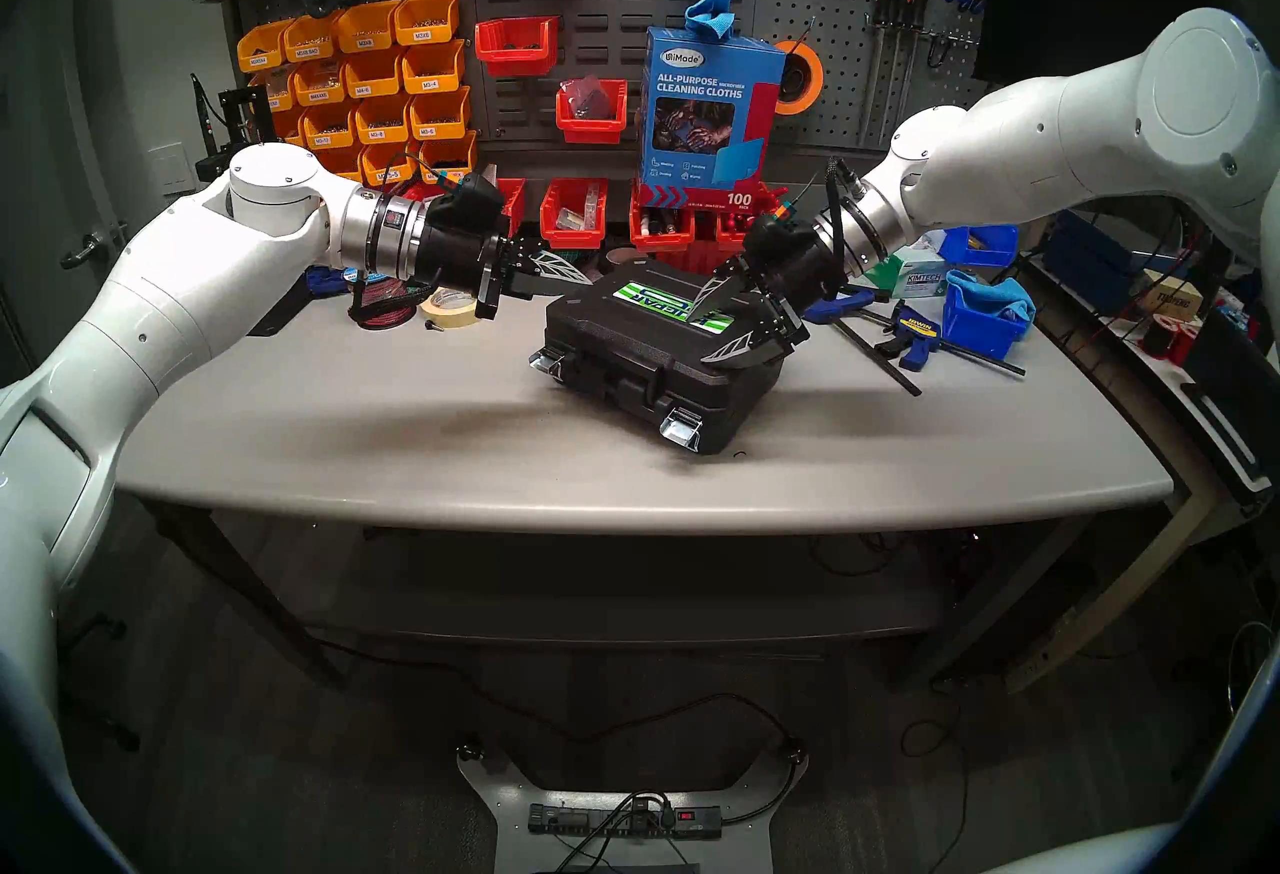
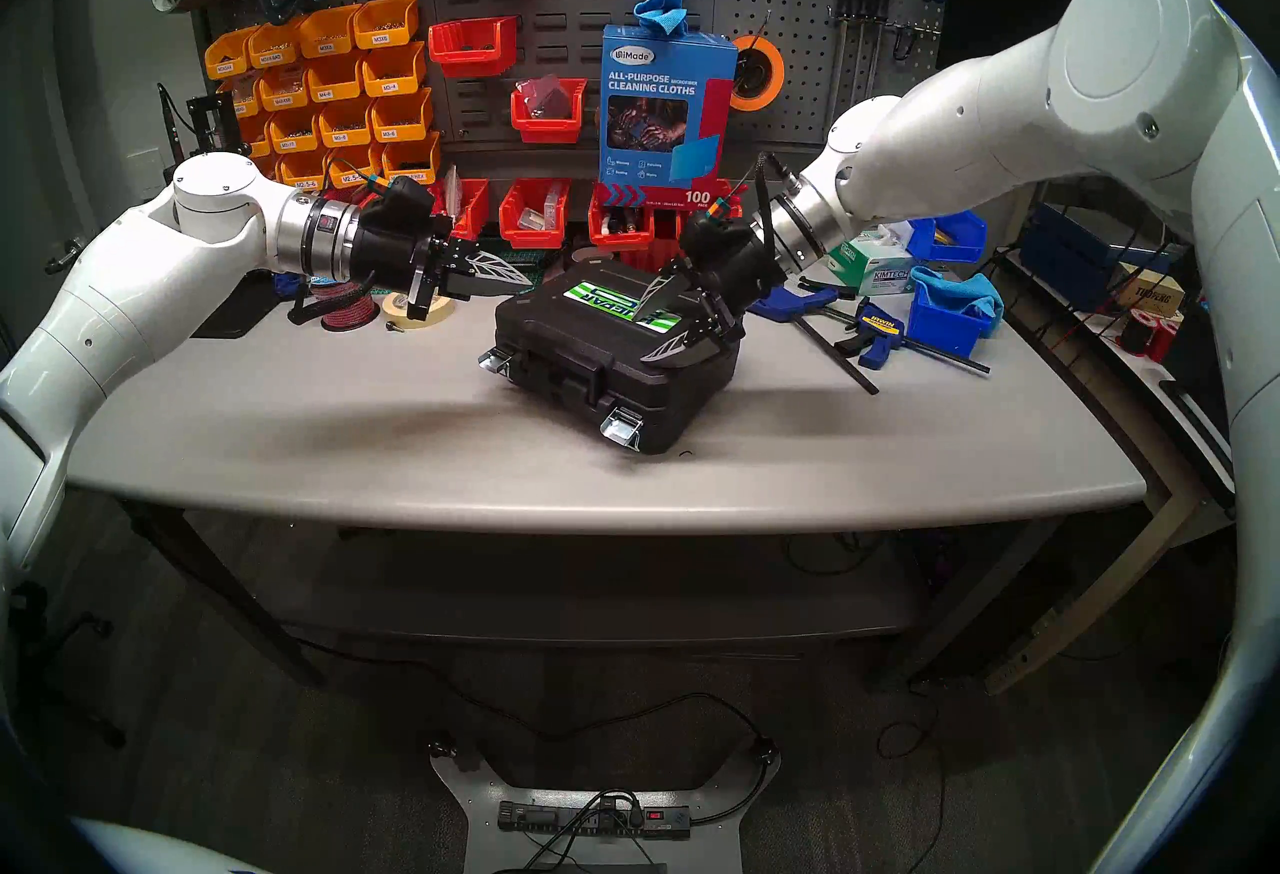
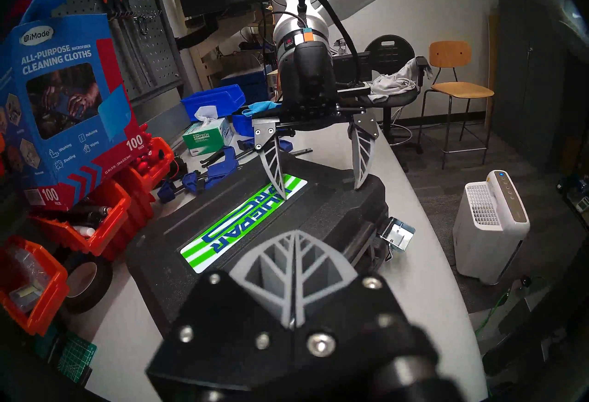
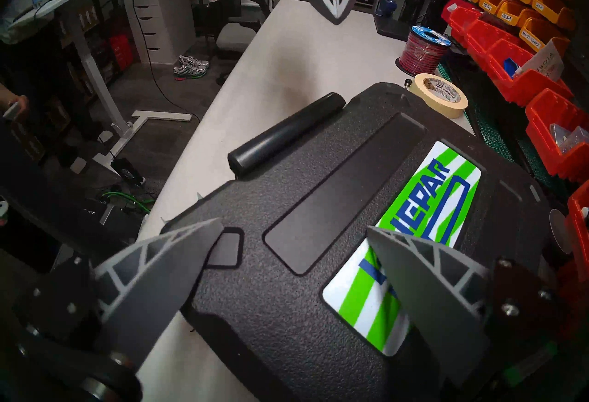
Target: Open the tool box
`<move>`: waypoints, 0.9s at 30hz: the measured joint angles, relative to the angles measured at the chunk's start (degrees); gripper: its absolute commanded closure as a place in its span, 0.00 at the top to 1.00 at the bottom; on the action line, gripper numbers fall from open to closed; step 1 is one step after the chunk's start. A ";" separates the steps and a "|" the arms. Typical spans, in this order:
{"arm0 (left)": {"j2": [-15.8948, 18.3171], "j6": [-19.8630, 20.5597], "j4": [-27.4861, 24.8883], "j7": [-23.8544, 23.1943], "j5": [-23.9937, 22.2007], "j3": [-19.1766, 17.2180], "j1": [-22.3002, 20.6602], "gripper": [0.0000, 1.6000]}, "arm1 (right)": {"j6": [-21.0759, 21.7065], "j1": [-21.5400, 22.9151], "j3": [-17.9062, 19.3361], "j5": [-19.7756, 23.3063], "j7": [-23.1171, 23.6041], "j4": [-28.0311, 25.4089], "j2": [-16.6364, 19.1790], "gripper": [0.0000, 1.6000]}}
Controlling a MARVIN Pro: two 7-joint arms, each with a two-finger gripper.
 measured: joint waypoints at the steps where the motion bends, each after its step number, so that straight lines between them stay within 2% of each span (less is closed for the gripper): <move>1: 0.01 -0.07 0.04 -0.01 -0.03 -0.03 0.07 0.00 | 0.00 0.08 -0.10 -0.01 -0.05 -0.05 -0.08 1.00; 15: -0.81 -0.44 0.70 0.12 -0.15 -0.10 0.09 0.00 | -2.11 0.39 -1.68 -0.69 -0.48 2.08 -0.84 1.00; 27: -2.78 0.09 2.72 0.19 -0.07 -0.03 -0.24 0.00 | -6.68 1.65 -0.56 -2.49 -4.74 3.24 -1.36 1.00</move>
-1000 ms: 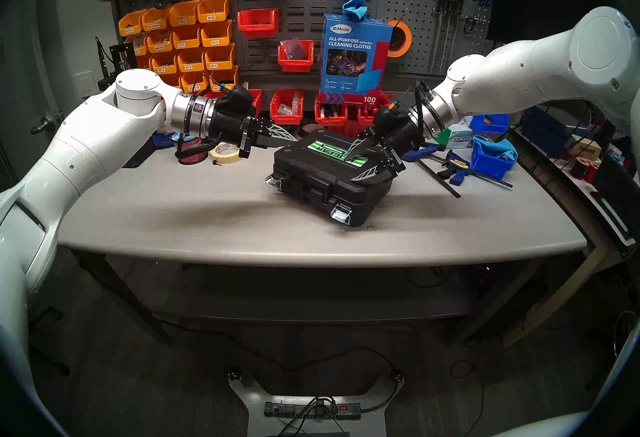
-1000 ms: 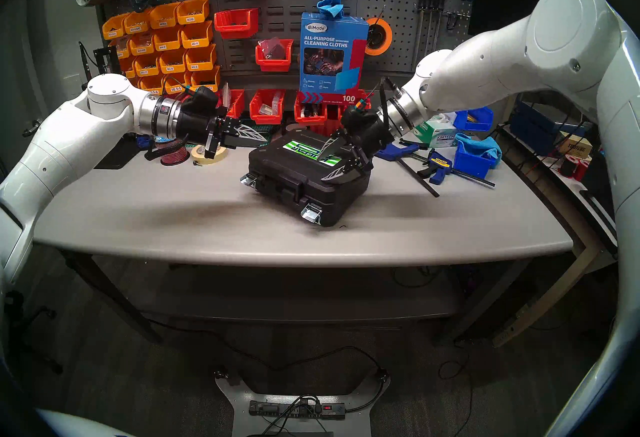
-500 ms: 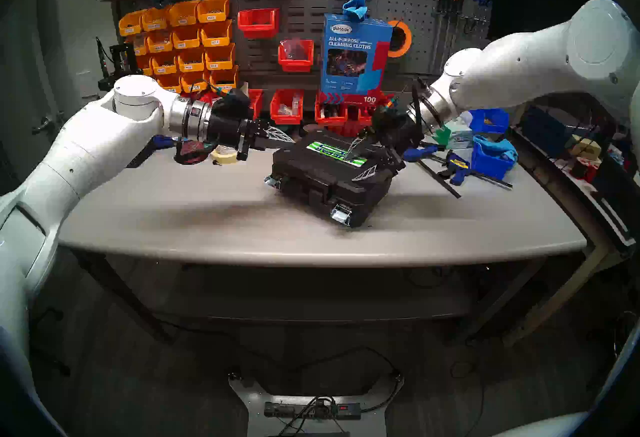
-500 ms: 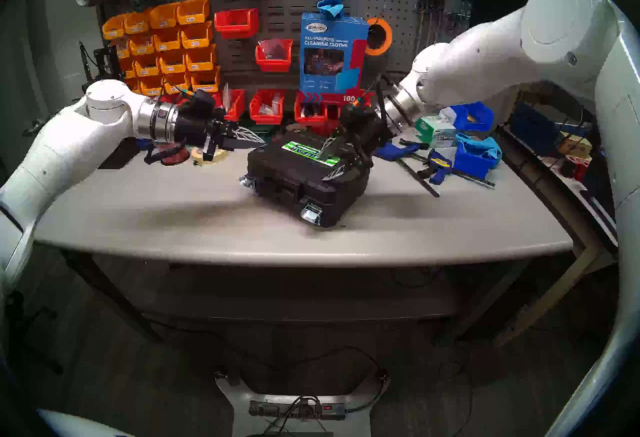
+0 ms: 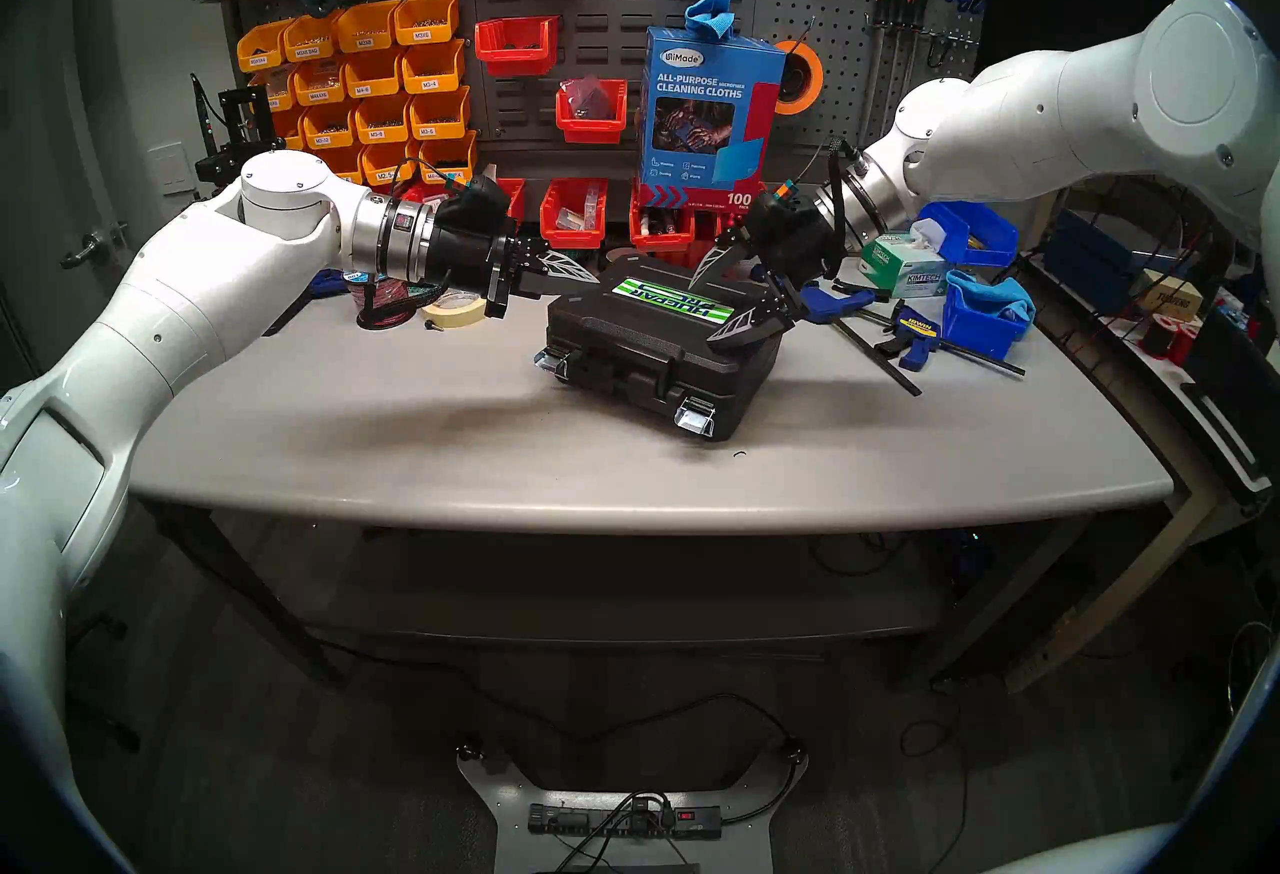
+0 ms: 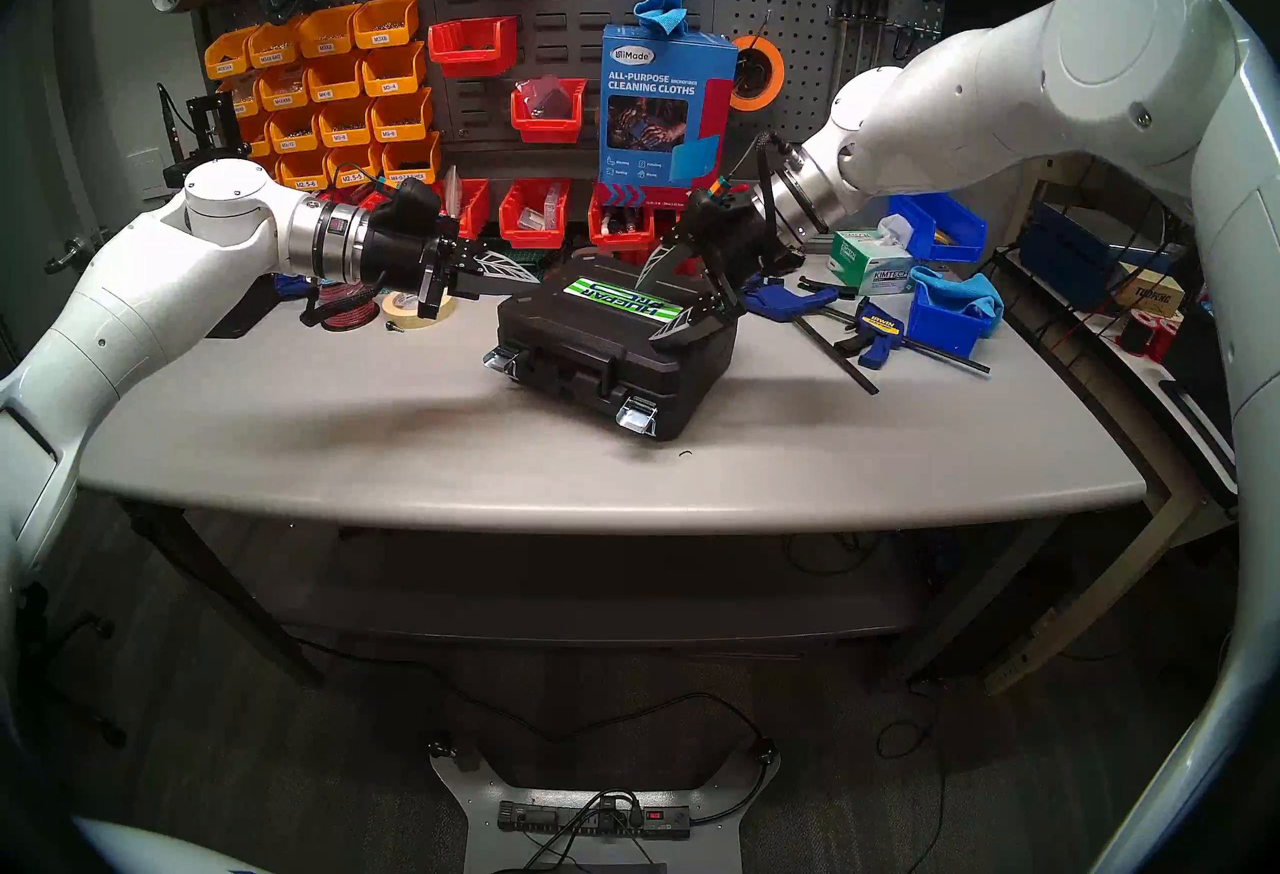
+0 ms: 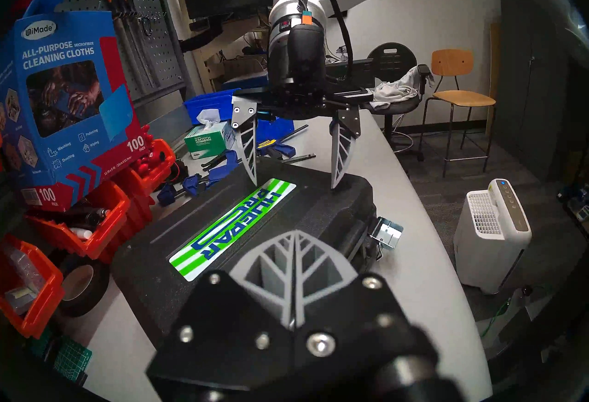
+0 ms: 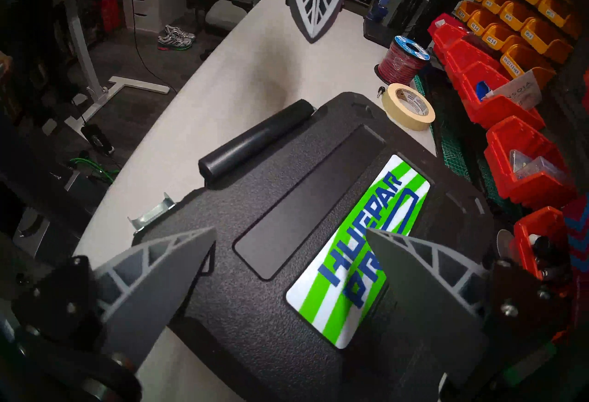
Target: Open the tool box
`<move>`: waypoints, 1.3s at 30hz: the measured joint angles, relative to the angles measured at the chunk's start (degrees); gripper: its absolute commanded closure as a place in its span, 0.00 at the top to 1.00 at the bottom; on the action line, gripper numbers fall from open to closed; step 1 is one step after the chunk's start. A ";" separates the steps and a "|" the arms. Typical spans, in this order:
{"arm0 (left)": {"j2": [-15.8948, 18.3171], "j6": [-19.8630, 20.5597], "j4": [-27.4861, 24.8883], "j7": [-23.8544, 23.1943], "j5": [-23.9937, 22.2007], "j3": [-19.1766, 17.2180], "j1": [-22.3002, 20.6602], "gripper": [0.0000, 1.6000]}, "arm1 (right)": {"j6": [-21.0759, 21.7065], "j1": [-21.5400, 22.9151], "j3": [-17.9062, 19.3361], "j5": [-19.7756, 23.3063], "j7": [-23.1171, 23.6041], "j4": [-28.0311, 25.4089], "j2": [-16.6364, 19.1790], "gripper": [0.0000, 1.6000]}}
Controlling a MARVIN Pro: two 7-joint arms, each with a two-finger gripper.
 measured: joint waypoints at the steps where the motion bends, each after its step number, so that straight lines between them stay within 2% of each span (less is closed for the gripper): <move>1: -0.22 0.01 0.24 0.00 0.01 0.00 -0.02 0.00 | -0.28 0.33 0.29 -0.20 -0.29 0.08 -0.19 1.00; 13: -1.58 -0.11 2.11 -0.09 0.12 0.01 -0.34 0.00 | -1.08 3.04 2.77 -1.47 -1.24 -0.61 -1.43 1.00; 25: -2.13 -0.47 2.55 -0.68 0.24 0.01 -0.55 0.00 | 1.28 4.63 4.76 -2.46 0.97 -3.92 -2.64 1.00; 36: -2.32 -0.56 2.46 -0.89 0.33 -0.01 -0.64 0.00 | 2.13 4.89 6.04 -2.79 1.88 -3.85 -2.94 1.00; 37: -2.32 -0.57 2.46 -0.90 0.34 -0.01 -0.64 1.00 | 2.16 4.89 6.12 -2.83 1.91 -3.83 -2.93 1.00; 39: -2.32 -0.58 2.46 -0.92 0.36 -0.01 -0.65 1.00 | 2.21 4.89 6.30 -2.91 1.97 -3.80 -2.89 1.00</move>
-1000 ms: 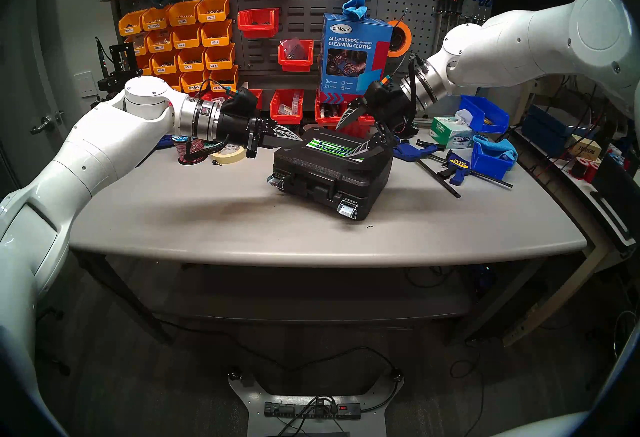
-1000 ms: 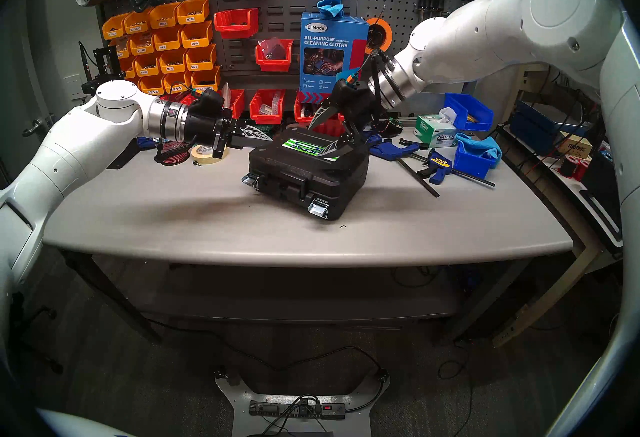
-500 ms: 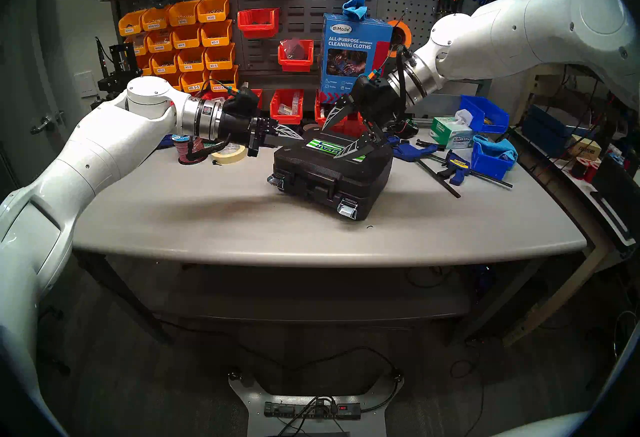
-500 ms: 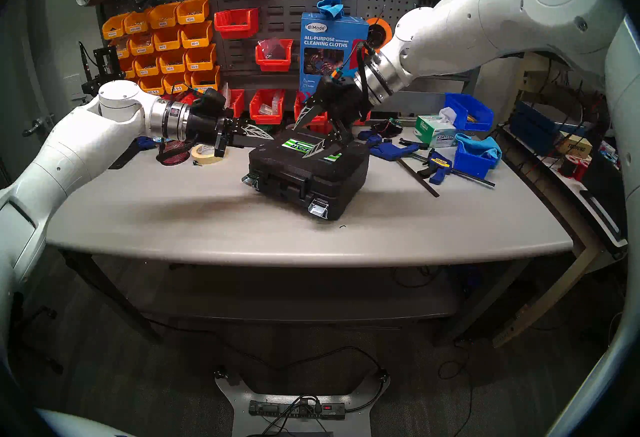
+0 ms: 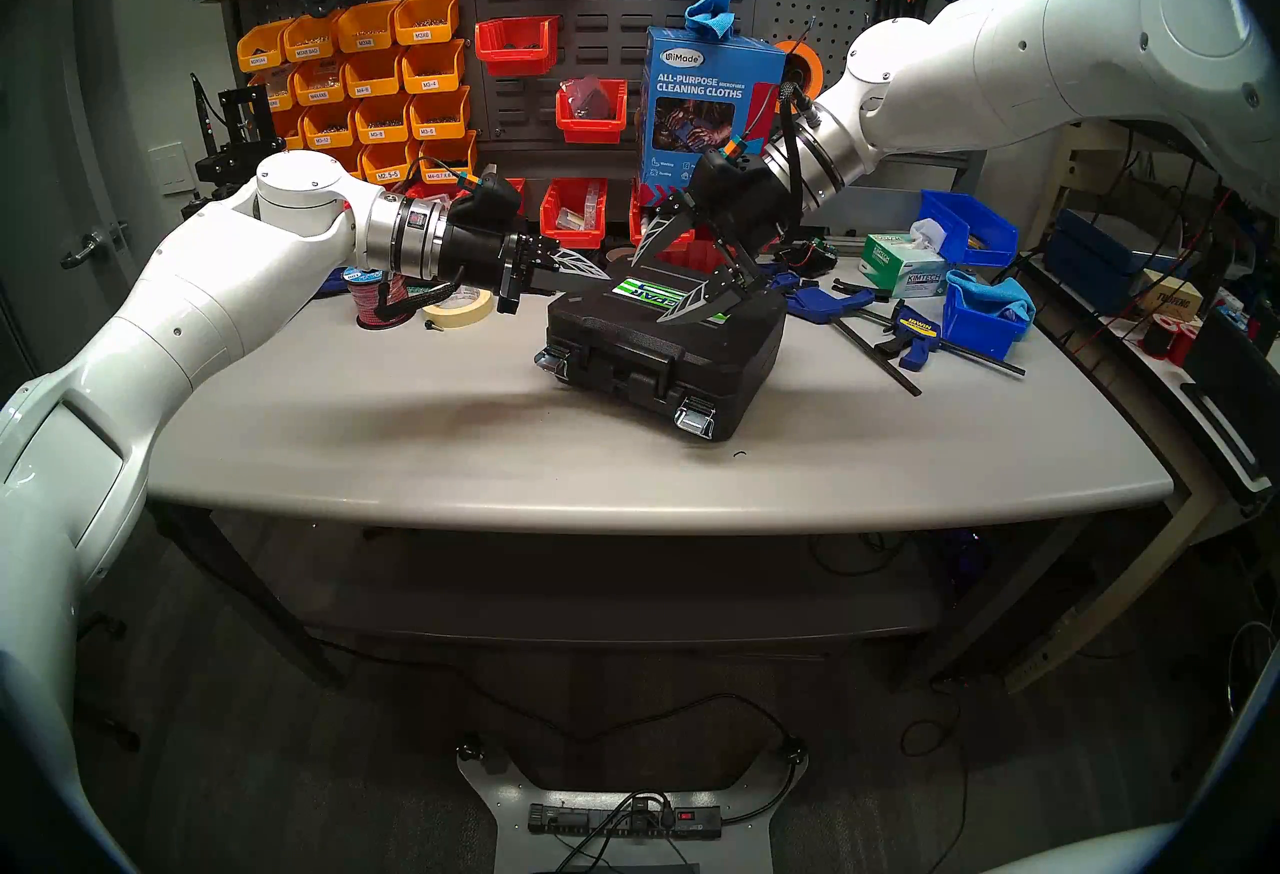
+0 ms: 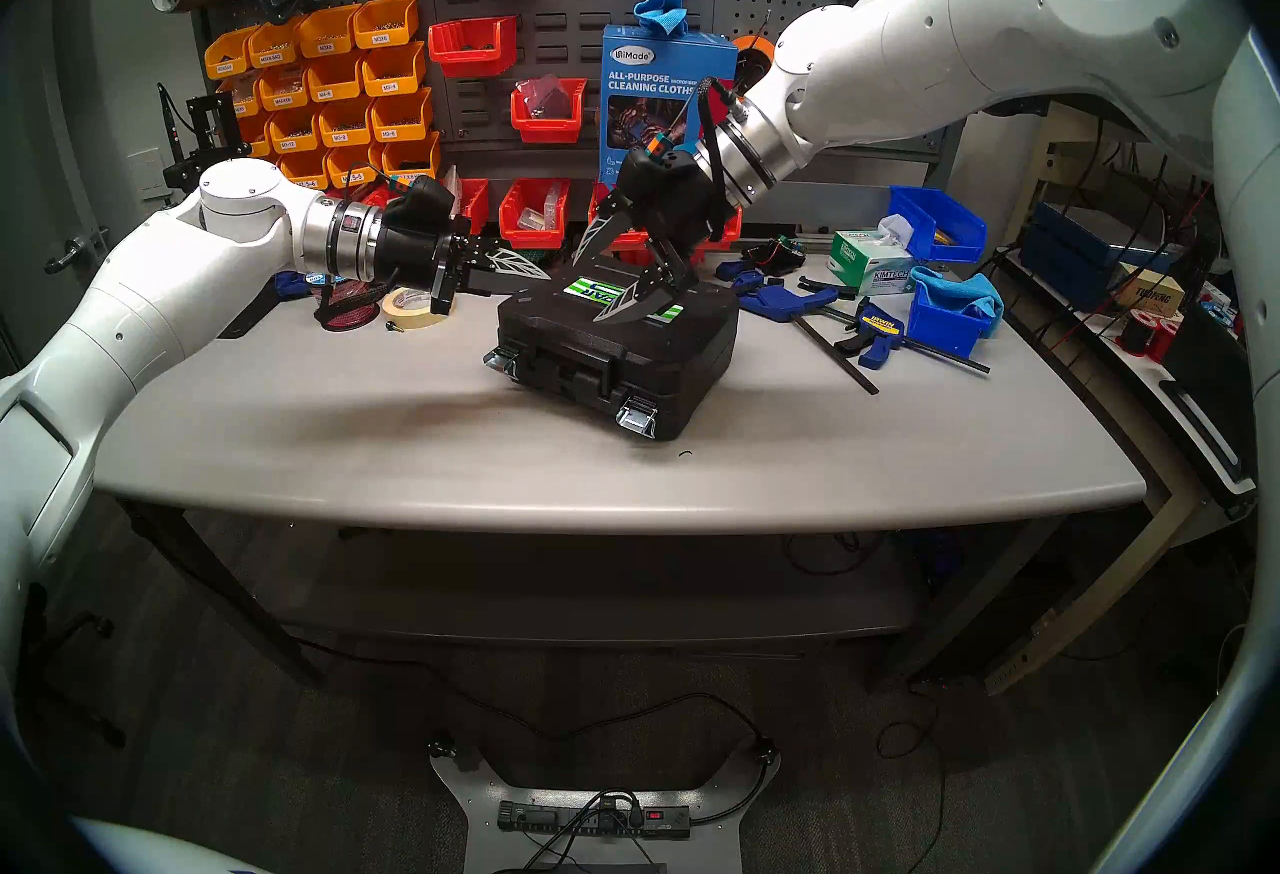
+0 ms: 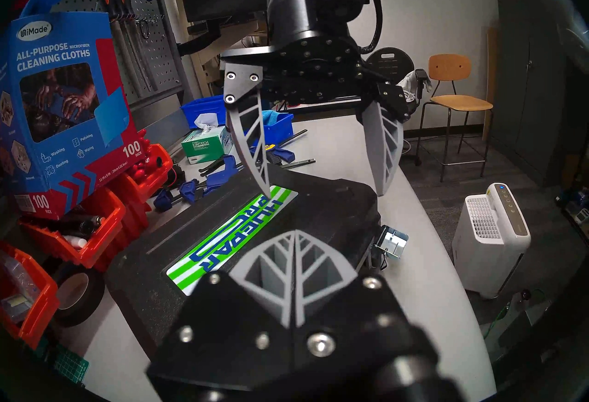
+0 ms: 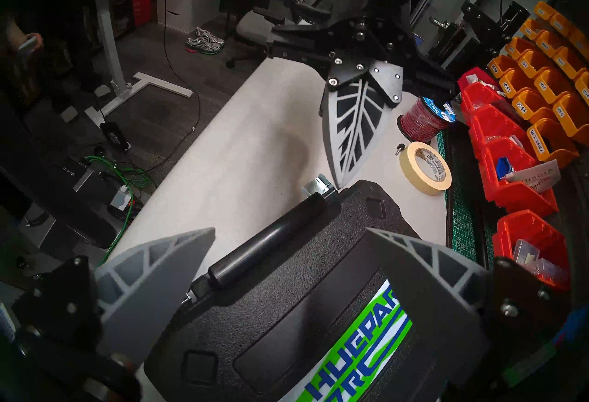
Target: Open the tool box
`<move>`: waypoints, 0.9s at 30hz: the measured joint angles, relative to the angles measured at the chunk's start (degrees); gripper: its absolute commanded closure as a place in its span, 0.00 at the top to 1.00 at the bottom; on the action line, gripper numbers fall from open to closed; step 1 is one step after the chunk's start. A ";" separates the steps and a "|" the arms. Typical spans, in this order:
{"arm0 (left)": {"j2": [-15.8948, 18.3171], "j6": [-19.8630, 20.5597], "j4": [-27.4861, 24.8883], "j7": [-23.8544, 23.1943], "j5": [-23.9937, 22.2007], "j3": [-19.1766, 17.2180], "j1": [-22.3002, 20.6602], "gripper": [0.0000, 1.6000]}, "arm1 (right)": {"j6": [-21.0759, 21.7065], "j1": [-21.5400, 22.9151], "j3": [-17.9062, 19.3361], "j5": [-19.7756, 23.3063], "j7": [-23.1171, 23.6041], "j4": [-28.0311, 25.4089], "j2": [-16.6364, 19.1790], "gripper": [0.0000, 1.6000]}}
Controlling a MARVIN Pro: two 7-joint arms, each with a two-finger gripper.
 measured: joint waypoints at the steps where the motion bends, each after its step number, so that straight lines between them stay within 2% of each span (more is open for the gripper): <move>1: 0.01 -0.01 -0.06 0.05 0.05 -0.01 0.00 1.00 | 0.01 0.00 0.09 -0.04 0.02 0.00 0.04 1.00; 16: 2.94 0.28 -2.88 4.75 0.02 -1.57 0.14 1.00 | -0.05 -0.03 0.62 -0.96 0.02 -0.87 0.54 1.00; 27: 7.14 0.31 -4.92 7.60 -0.65 -3.62 1.06 1.00 | -0.12 0.07 0.86 -2.49 -0.15 -2.77 0.11 1.00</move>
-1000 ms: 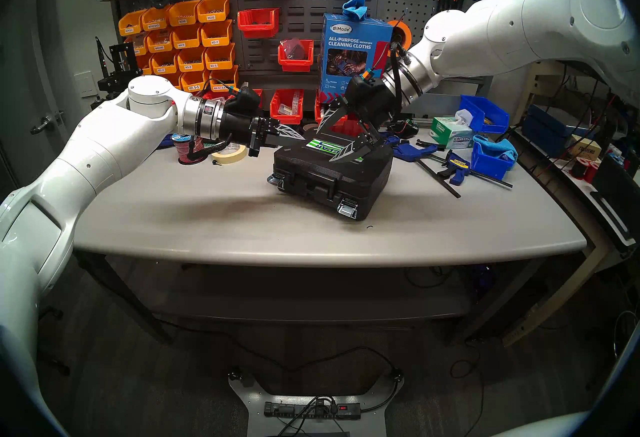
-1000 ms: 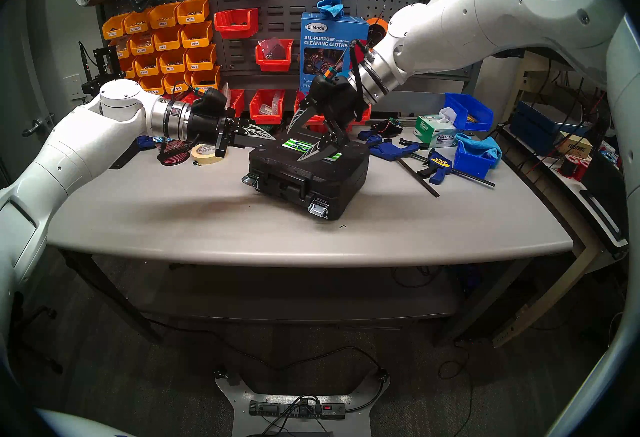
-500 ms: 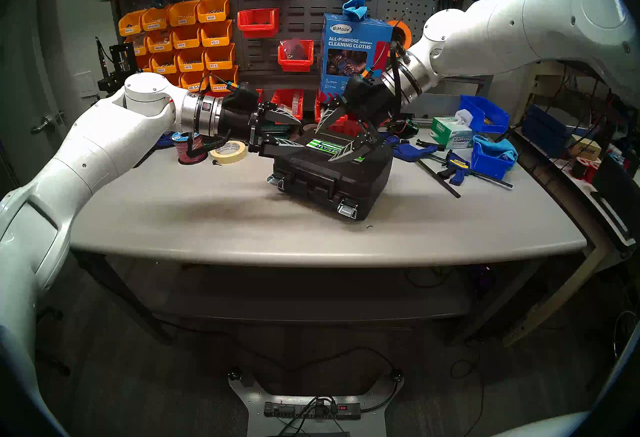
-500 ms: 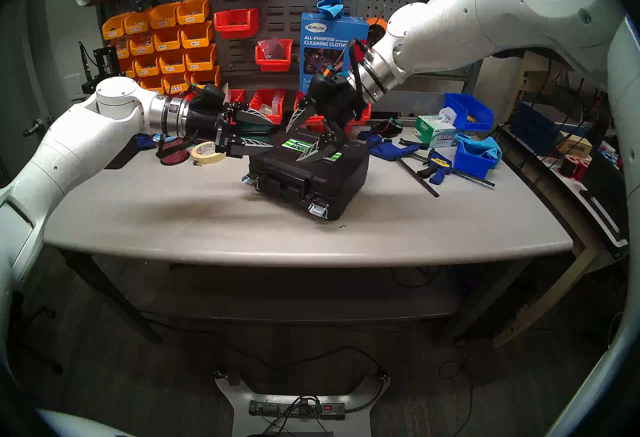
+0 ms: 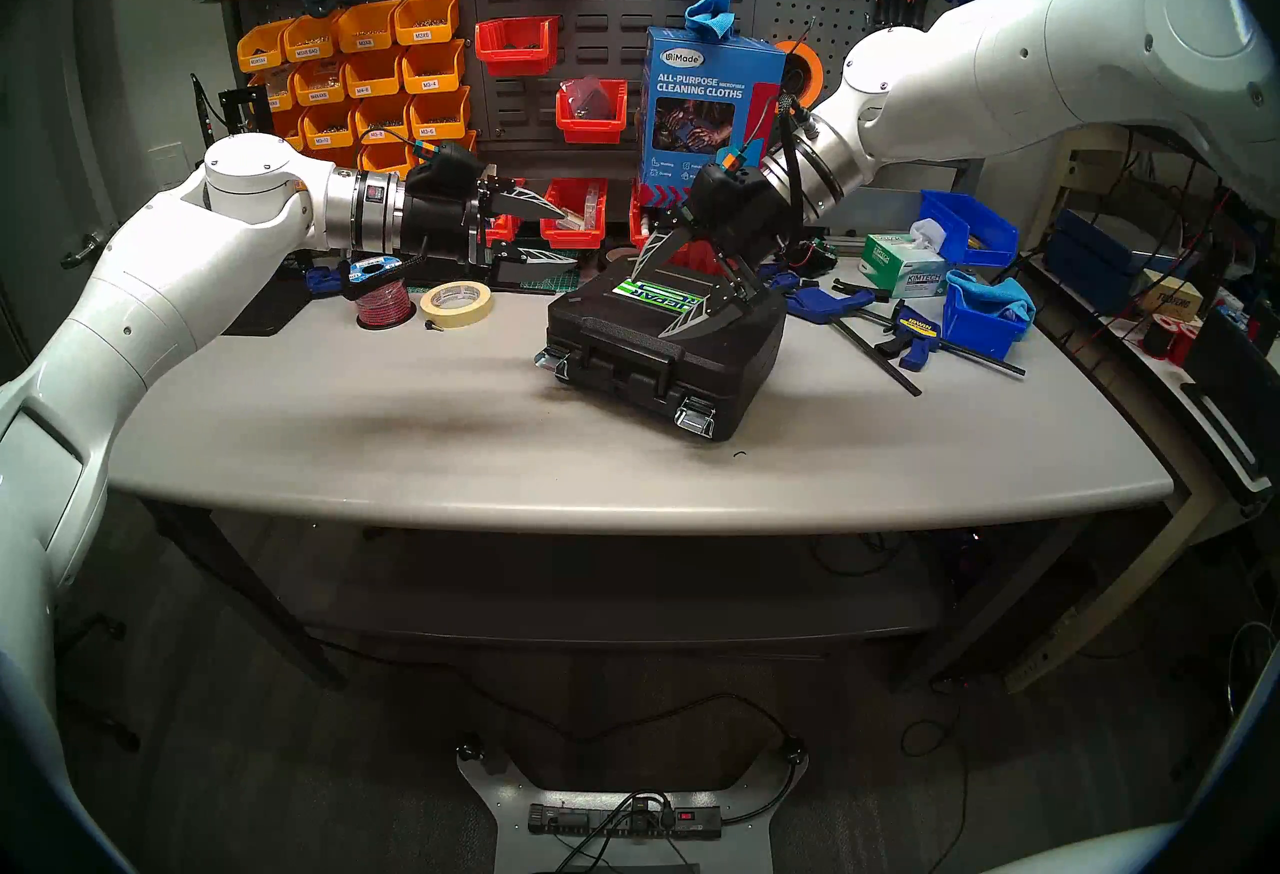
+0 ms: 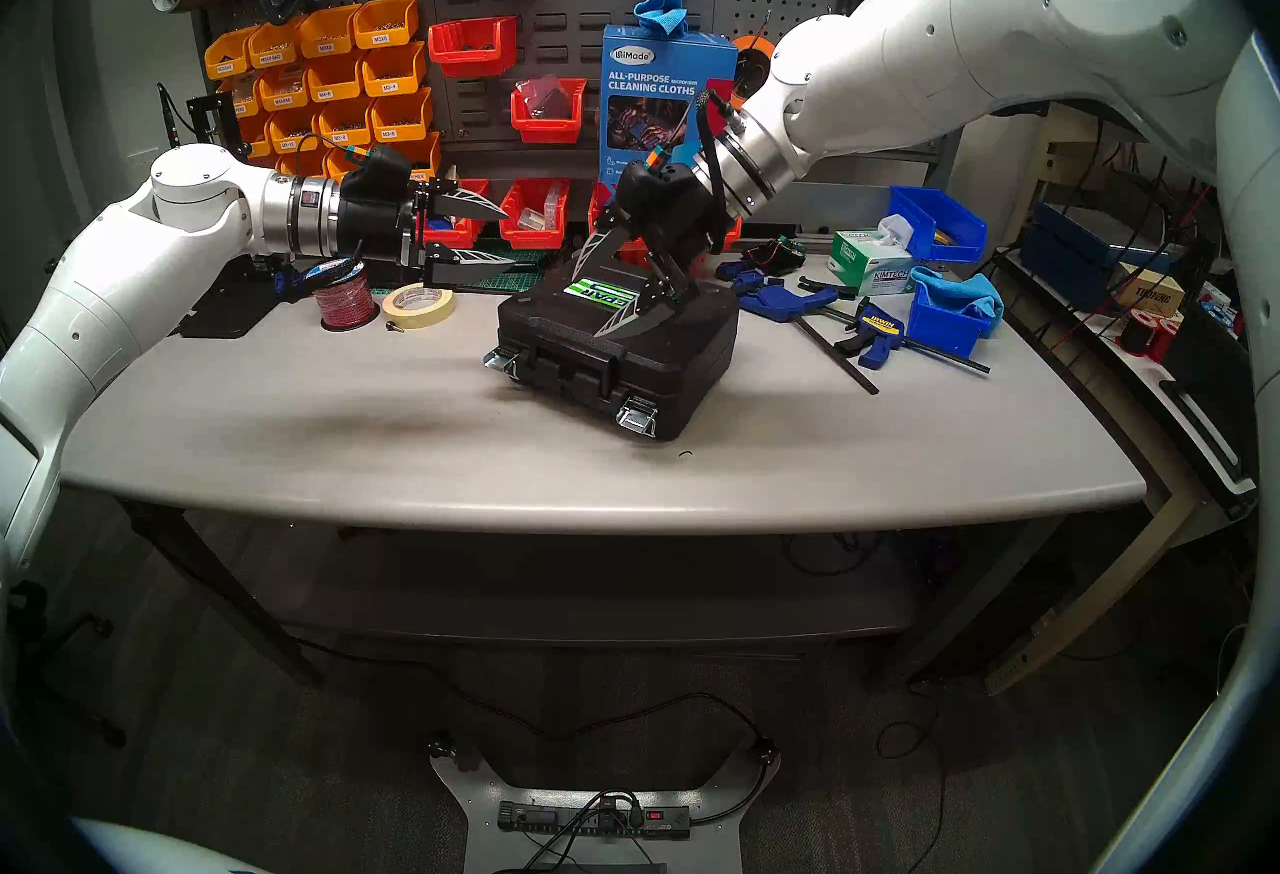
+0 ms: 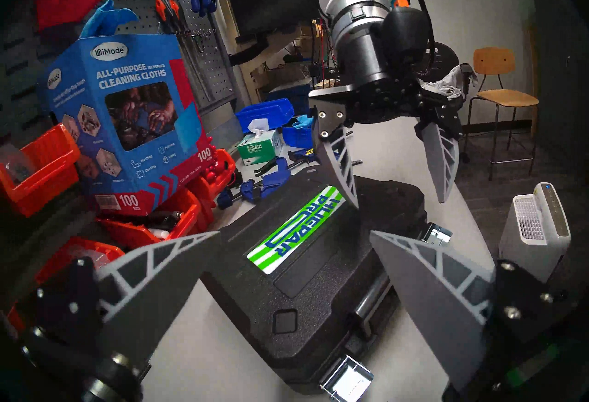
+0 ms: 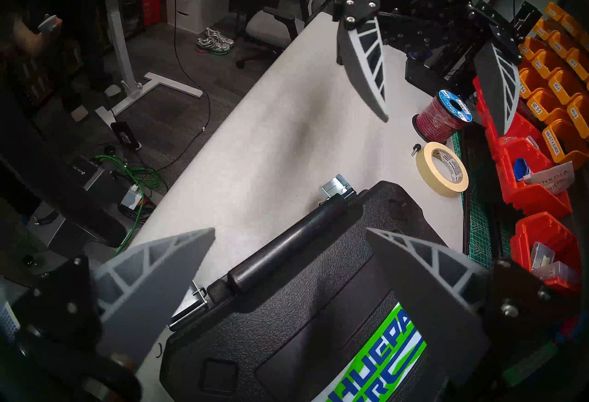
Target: Open the tool box
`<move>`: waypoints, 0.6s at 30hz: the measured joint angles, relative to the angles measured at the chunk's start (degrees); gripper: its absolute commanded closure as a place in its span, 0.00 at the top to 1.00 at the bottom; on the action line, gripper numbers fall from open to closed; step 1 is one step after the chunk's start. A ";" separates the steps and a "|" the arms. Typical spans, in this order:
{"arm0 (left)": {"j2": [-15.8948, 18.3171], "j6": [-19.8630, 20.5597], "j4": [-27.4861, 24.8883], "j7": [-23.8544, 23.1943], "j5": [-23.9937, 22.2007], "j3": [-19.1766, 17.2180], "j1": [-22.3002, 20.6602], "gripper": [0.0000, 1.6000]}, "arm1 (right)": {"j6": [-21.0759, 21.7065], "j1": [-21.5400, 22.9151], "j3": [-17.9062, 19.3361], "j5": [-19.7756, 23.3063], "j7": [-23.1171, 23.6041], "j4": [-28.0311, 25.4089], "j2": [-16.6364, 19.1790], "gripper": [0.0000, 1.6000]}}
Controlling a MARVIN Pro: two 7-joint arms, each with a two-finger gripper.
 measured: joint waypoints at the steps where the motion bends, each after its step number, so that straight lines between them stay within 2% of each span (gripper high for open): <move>1: 0.10 0.00 -0.07 0.05 -0.02 -0.04 0.05 1.00 | 0.00 0.01 0.02 -0.06 0.00 -0.08 -0.05 1.00; 7: 1.50 0.02 -1.10 0.83 -0.53 -0.38 1.09 1.00 | 0.05 0.25 0.46 -0.89 0.00 -1.53 -0.92 1.00; 18: 2.03 -0.32 -1.42 1.34 -1.07 -0.43 1.98 1.00 | 0.27 0.92 0.70 -2.32 0.06 -3.30 -1.94 1.00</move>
